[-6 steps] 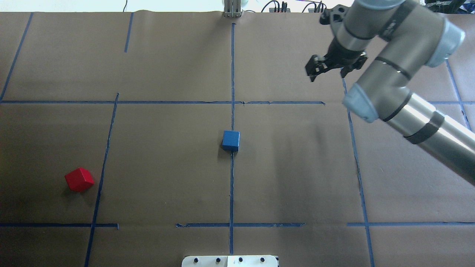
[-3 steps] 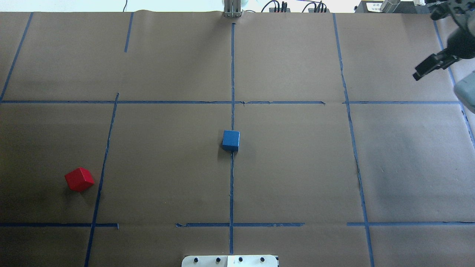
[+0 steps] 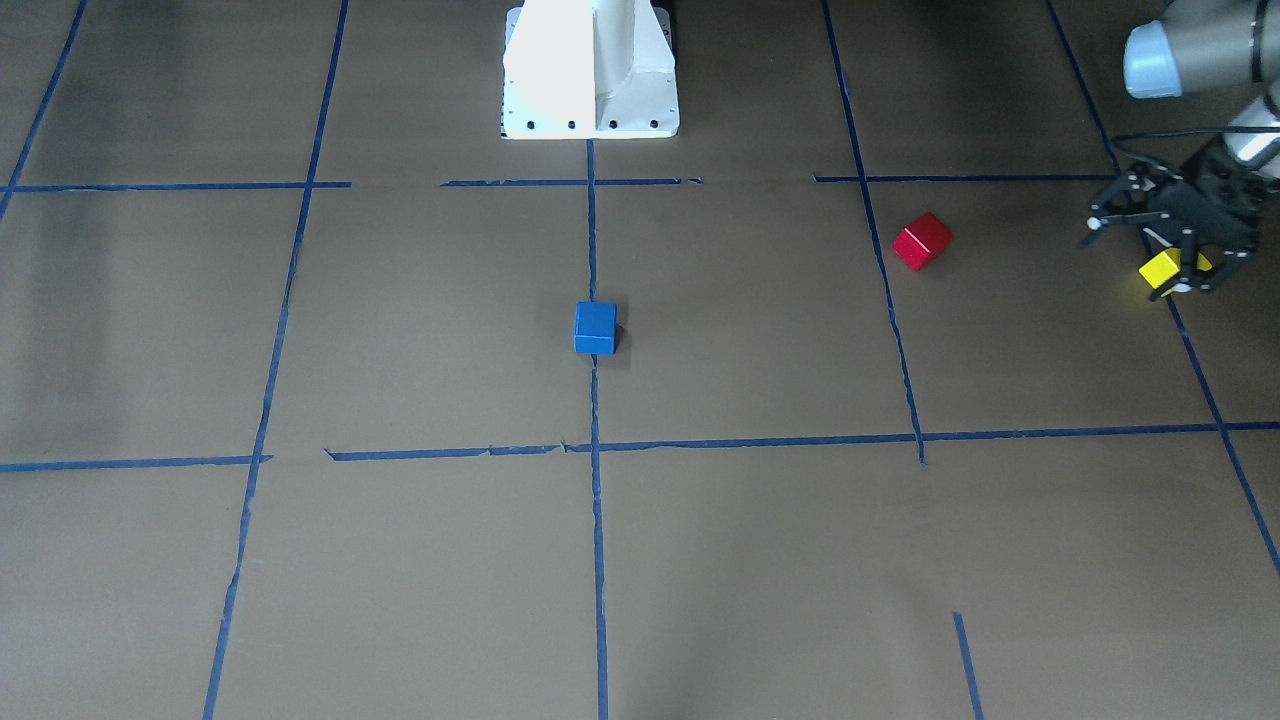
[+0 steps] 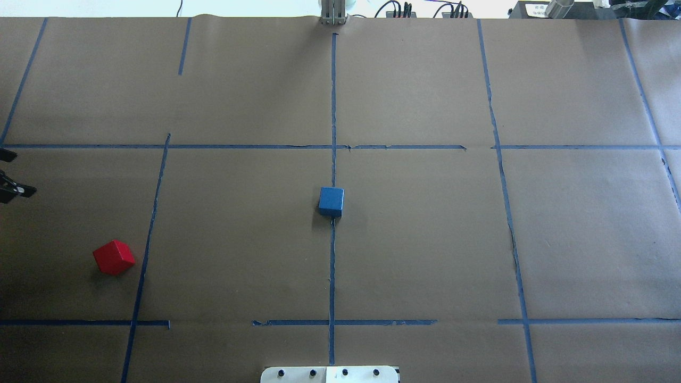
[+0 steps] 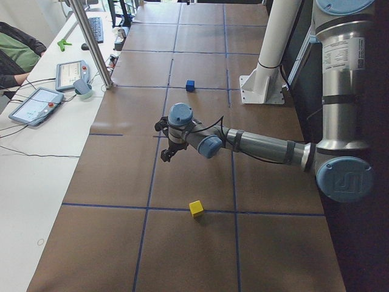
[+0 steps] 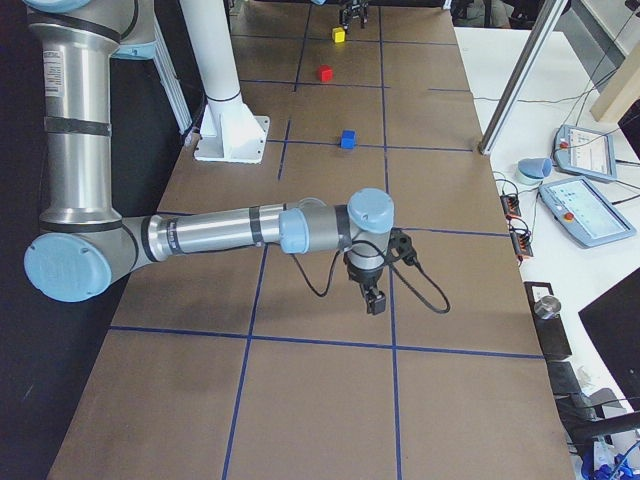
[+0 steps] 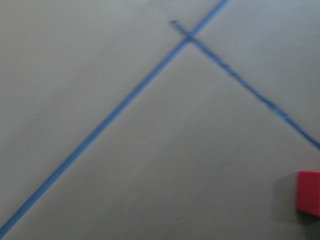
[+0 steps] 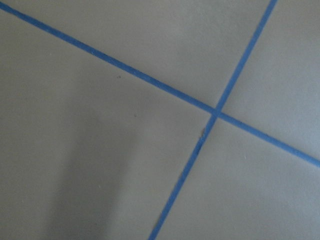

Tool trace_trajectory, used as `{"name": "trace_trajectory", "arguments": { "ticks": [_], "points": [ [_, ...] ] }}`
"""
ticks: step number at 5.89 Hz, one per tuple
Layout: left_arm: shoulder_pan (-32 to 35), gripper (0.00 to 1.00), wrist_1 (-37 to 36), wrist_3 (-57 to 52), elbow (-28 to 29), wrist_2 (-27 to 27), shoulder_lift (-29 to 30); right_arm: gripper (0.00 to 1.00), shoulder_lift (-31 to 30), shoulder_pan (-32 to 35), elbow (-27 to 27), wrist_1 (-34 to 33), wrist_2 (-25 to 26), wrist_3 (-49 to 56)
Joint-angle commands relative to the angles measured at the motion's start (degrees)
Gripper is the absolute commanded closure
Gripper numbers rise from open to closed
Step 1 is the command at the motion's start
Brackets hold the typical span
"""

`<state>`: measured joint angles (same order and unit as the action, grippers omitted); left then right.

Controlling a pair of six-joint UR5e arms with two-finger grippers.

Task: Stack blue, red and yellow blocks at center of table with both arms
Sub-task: 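Move the left gripper down and grasp the red cube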

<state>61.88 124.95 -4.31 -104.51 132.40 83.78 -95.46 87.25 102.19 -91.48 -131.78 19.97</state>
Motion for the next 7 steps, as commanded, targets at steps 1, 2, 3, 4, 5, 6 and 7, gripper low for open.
{"name": "trace_trajectory", "arguments": {
  "ticks": [1, 2, 3, 4, 5, 6, 7],
  "points": [
    [-9.1, 0.0, 6.27, 4.13, -1.13, -5.53, -0.19, 0.02, -6.74, 3.97, -0.32, 0.07, 0.21, 0.62],
    [-11.67, 0.0, 6.27, 4.4, -2.53, -7.57, -0.28, 0.02, -6.76, 3.98, -0.24, 0.24, 0.3, -6.71],
    [-15.18, 0.0, 6.18, 5.96, -4.72, -9.51, -1.94, 0.0, -6.06, 3.81, -0.15, 0.16, 0.12, -7.92],
    [-18.87, 0.0, 6.18, 7.2, -4.83, -13.1, -2.04, 0.0, -5.71, 3.72, -0.23, 0.16, 0.04, -7.93],
    [-21.86, 0.0, 5.92, 7.3, -4.4, -15.48, -2.13, 0.0, -5.71, 3.63, -0.24, 0.16, 0.03, -7.93],
    [-23.29, 0.0, 5.83, 8.0, -4.22, -15.77, -2.39, 0.0, -5.71, 3.63, -0.24, 0.07, 0.03, -7.93],
    [-24.87, 0.0, 5.92, 10.0, -4.13, -15.77, -3.09, 0.0, -5.71, 3.63, -0.32, 0.07, 0.03, -7.93]
  ]
}}
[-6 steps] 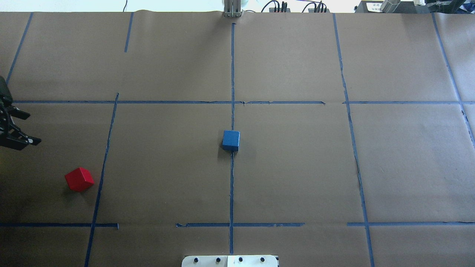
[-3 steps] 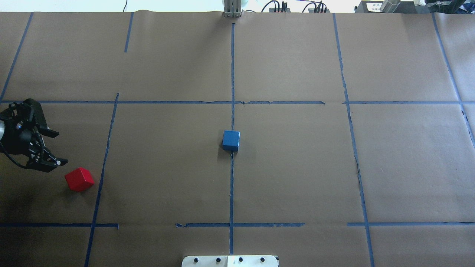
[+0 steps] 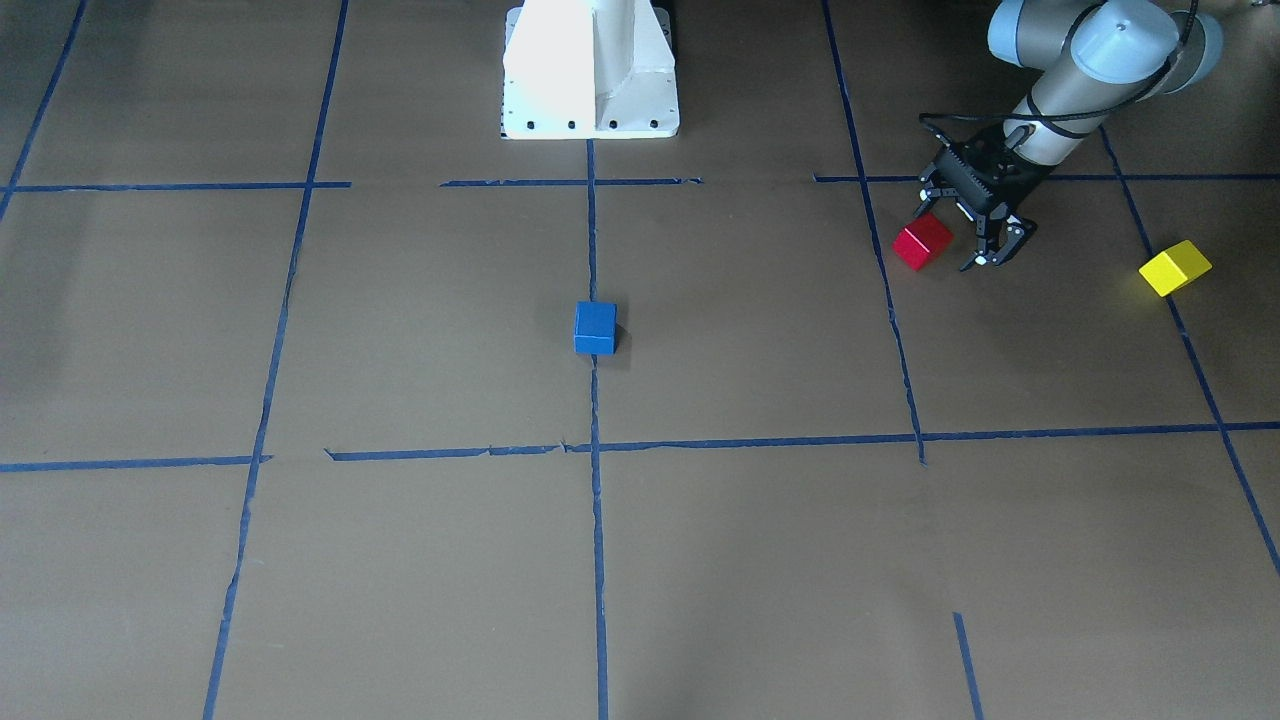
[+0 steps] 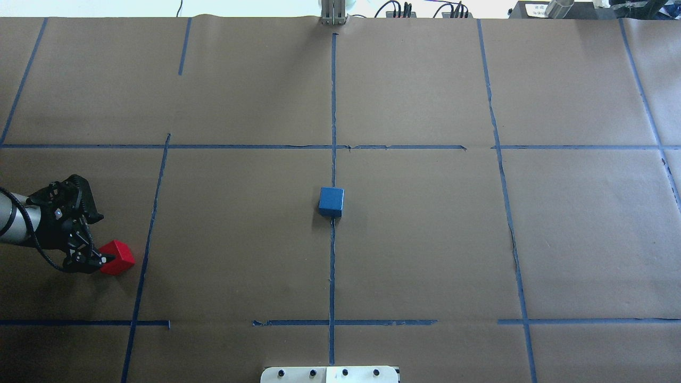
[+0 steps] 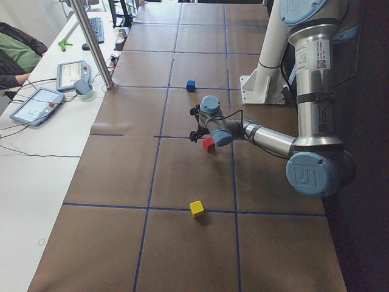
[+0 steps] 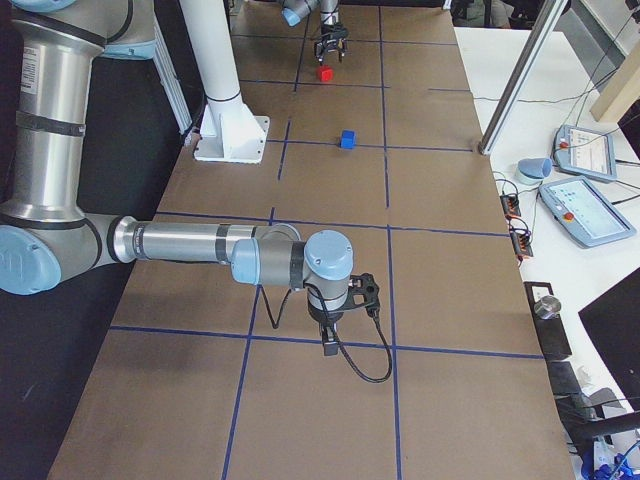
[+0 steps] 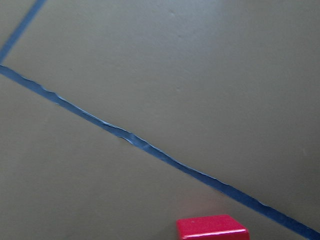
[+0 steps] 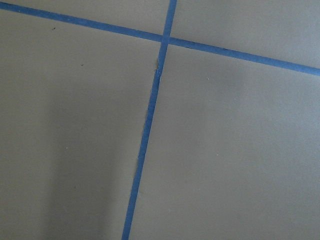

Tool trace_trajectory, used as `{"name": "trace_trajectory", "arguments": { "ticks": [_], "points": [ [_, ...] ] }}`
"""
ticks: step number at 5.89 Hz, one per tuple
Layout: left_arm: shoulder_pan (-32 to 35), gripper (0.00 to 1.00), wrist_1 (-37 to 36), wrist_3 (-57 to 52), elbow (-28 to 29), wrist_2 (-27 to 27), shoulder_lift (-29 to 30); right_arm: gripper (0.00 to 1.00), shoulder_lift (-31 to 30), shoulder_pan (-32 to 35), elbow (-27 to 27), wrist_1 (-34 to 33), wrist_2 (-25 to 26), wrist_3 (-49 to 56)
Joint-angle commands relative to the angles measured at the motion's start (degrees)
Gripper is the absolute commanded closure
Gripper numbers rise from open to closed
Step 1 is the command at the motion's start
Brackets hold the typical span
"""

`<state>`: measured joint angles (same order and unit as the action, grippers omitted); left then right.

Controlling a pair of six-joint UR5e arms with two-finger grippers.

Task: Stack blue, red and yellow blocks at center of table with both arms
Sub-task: 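Move the left gripper down and grasp the red cube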

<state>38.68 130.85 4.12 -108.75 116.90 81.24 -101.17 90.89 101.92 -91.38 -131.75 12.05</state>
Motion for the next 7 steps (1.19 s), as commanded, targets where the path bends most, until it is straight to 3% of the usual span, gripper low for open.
{"name": "trace_trajectory", "arguments": {
  "ticks": [1, 3, 4, 5, 7],
  "points": [
    [-2.55, 0.0, -0.07, 2.63, 0.73, -0.27, -0.56, 0.0, 0.01, -0.01, -0.06, -0.02, 0.0, -0.01],
    [-4.84, 0.06, -0.07, 6.32, 1.87, -0.27, -0.12, 0.0, 0.01, -0.01, -0.32, -0.02, 0.0, 0.07],
    [-4.85, 0.57, -0.16, 6.33, 1.96, 0.08, -0.12, 0.0, 0.01, -0.1, -0.32, -0.02, 0.0, 0.08],
    [-4.67, 0.92, -1.38, 6.42, 1.35, 0.26, -0.03, 0.0, 0.01, -0.1, -0.32, -0.02, 0.0, 0.08],
    [-4.14, 0.96, -2.97, 6.77, -0.92, 0.43, 0.41, 0.0, 0.01, -0.19, -0.23, 0.06, 0.0, 0.08]
  ]
}}
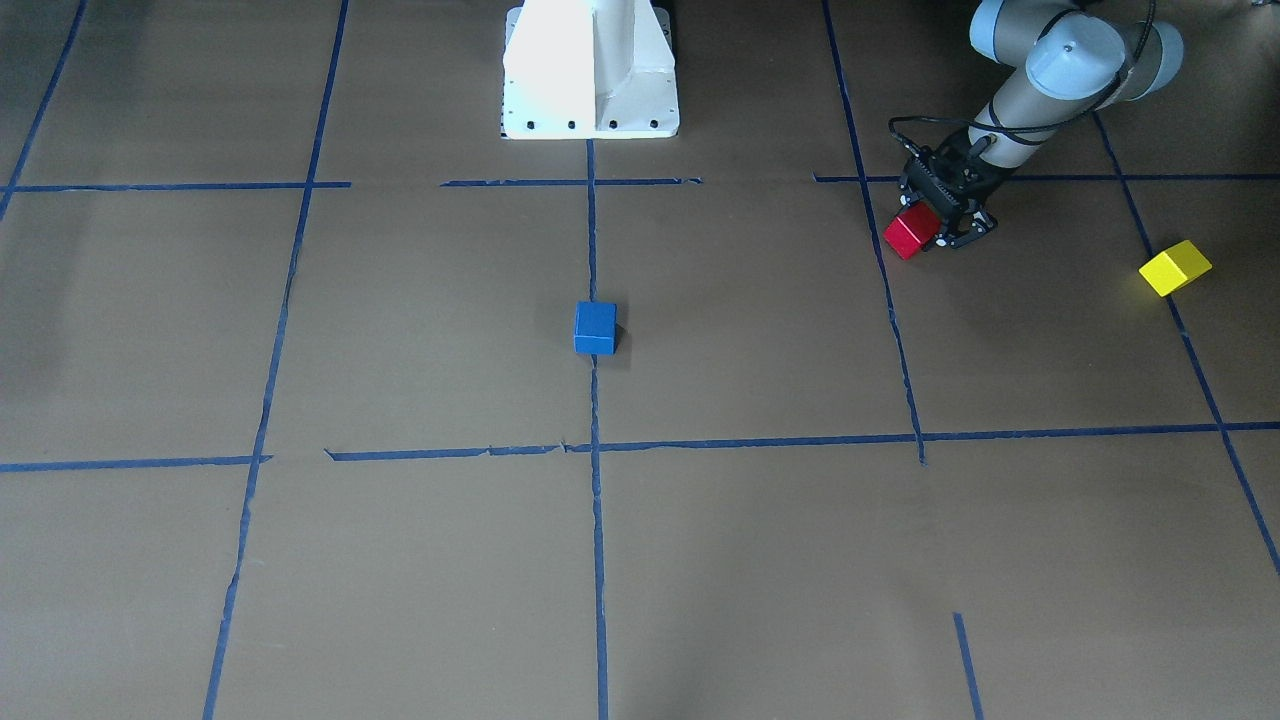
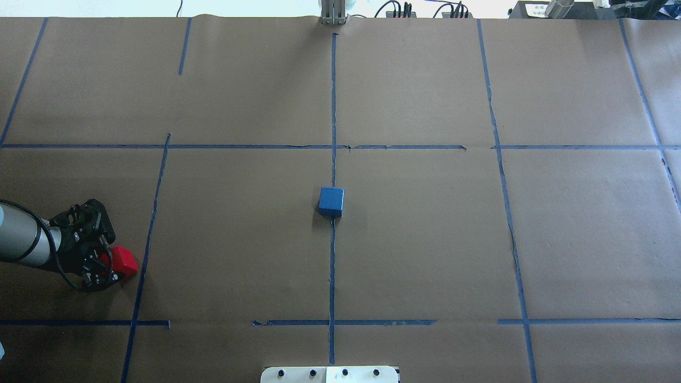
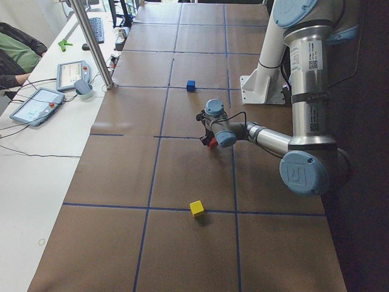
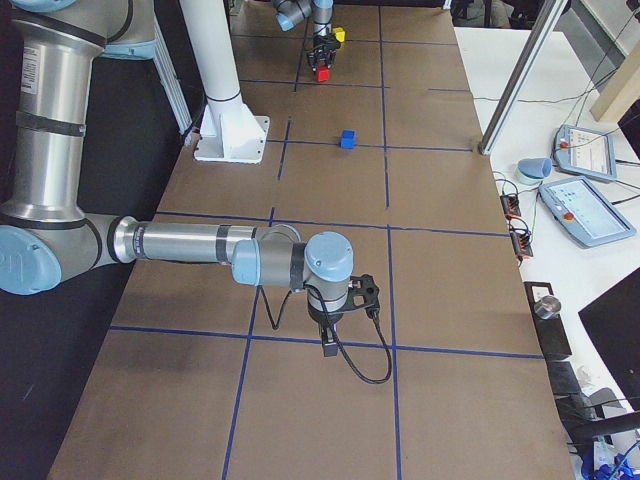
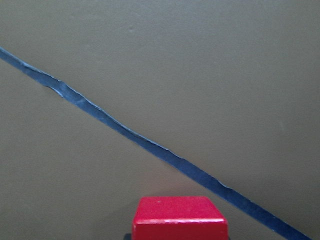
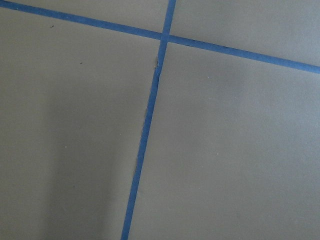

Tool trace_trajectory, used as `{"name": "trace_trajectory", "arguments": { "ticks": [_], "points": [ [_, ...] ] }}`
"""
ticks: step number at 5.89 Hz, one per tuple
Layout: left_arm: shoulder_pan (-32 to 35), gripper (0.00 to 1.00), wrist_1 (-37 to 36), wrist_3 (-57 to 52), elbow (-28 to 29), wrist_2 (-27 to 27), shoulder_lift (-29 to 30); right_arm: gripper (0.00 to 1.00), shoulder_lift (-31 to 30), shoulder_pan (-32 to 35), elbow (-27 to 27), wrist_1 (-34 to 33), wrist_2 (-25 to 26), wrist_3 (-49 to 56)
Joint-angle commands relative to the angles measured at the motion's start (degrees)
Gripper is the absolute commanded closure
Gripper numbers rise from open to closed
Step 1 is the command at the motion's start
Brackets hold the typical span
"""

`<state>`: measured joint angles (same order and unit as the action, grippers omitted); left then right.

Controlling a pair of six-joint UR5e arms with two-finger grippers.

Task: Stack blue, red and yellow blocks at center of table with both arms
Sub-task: 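Carry the red cube above the blue cube with the left gripper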

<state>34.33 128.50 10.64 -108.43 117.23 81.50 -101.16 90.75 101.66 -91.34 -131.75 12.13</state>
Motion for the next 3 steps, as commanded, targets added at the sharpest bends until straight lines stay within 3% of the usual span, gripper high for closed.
{"name": "trace_trajectory", "arguments": {
  "ticks": [1, 3],
  "points": [
    [0.03, 0.96, -5.58, 10.35, -4.04, 0.1, 1.98, 0.0, 0.0, -0.05, 0.03, 0.02, 0.0, 0.0],
    [0.03, 0.95, -22.42, 26.13, -5.56, -0.34, 15.81, 0.0, 0.0, -0.05, -0.06, 0.02, 0.0, 0.0]
  ]
}}
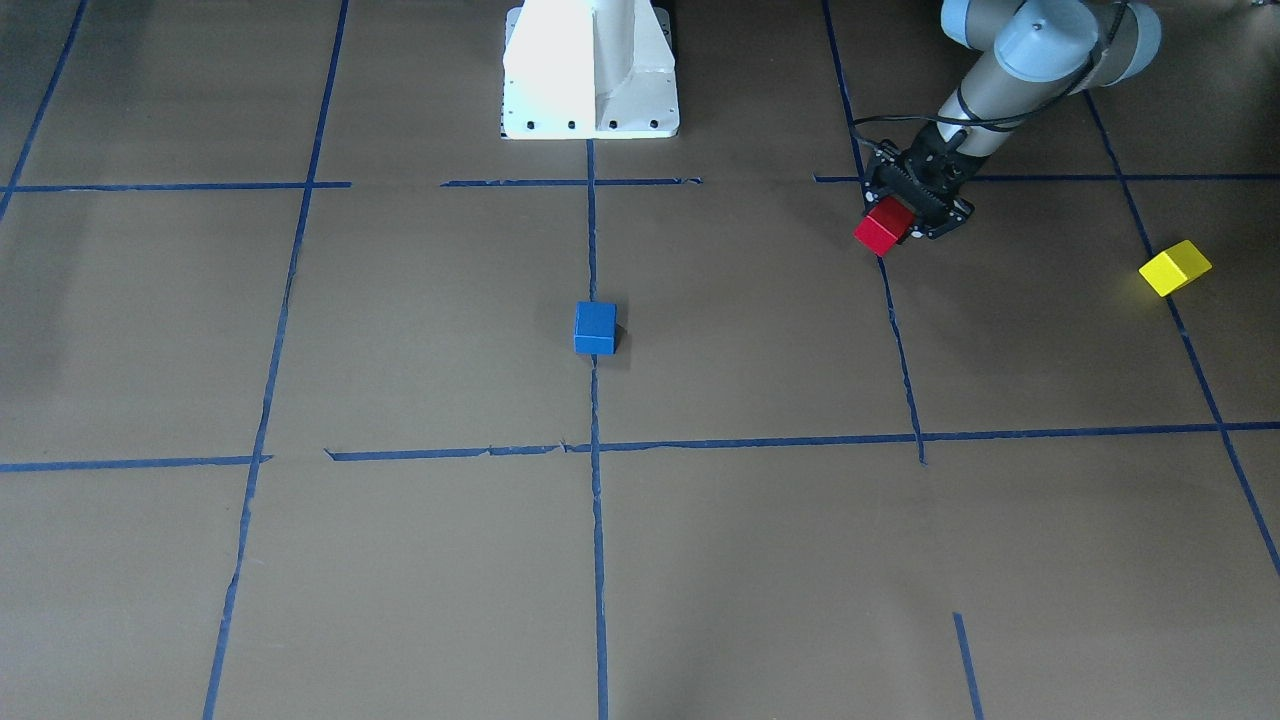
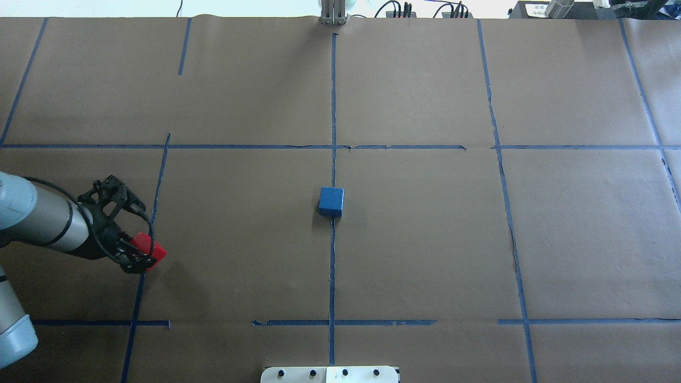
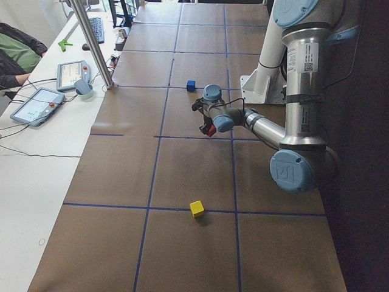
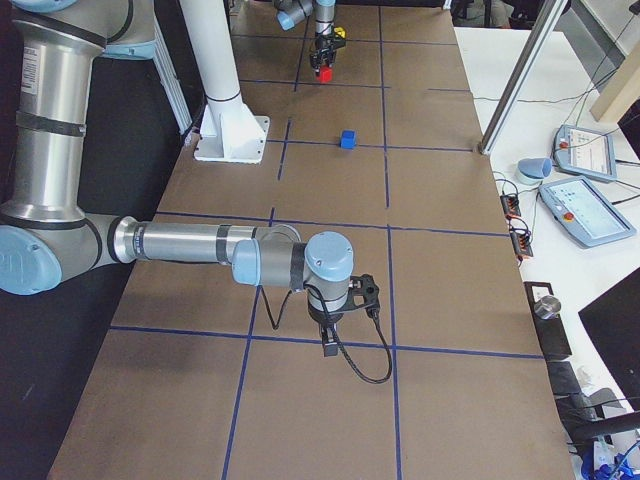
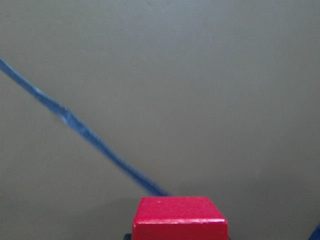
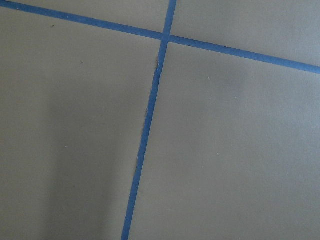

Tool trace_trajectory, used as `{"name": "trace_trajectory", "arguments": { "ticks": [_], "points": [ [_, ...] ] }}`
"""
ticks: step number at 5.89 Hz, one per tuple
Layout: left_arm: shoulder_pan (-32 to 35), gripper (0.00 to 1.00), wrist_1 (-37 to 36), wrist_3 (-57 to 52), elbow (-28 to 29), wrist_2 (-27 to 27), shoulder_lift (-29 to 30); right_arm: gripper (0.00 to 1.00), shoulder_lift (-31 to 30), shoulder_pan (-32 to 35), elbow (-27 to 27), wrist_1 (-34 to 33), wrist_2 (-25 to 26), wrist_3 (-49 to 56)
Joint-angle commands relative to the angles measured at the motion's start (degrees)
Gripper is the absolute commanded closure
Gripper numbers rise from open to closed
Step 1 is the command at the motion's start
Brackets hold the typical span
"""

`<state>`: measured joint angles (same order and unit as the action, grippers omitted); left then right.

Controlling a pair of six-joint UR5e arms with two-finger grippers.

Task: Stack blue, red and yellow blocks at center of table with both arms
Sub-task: 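Carry the red cube above the blue cube with the left gripper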

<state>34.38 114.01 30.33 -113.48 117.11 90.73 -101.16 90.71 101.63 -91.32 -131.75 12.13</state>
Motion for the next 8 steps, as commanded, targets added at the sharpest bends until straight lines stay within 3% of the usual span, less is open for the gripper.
{"name": "trace_trajectory", "arguments": {
  "ticks": [1, 2, 3, 6, 8],
  "points": [
    [-0.36, 0.94, -18.37, 13.37, -0.08, -0.48, 16.14, 0.0, 0.0, -0.09, -0.03, 0.0, 0.0, 0.0],
    [-0.71, 0.93, -28.92, 15.53, 0.7, -2.92, 25.72, 0.0, 0.0, -0.09, -0.03, 0.0, -0.17, 0.0],
    [-2.28, 0.93, -31.2, 20.77, 4.72, -5.55, 32.34, 0.0, 0.0, -0.09, -0.03, 0.0, -0.44, 0.0],
    [-5.19, 0.92, -29.13, 32.12, 22.97, -11.02, 49.66, 0.0, 0.0, -0.09, -0.03, 0.0, -0.44, -0.09],
    [-7.3, 0.89, -25.71, 34.71, 28.99, -13.48, 52.71, 0.0, 0.0, -0.09, -0.03, 0.0, -0.44, 0.0]
  ]
}}
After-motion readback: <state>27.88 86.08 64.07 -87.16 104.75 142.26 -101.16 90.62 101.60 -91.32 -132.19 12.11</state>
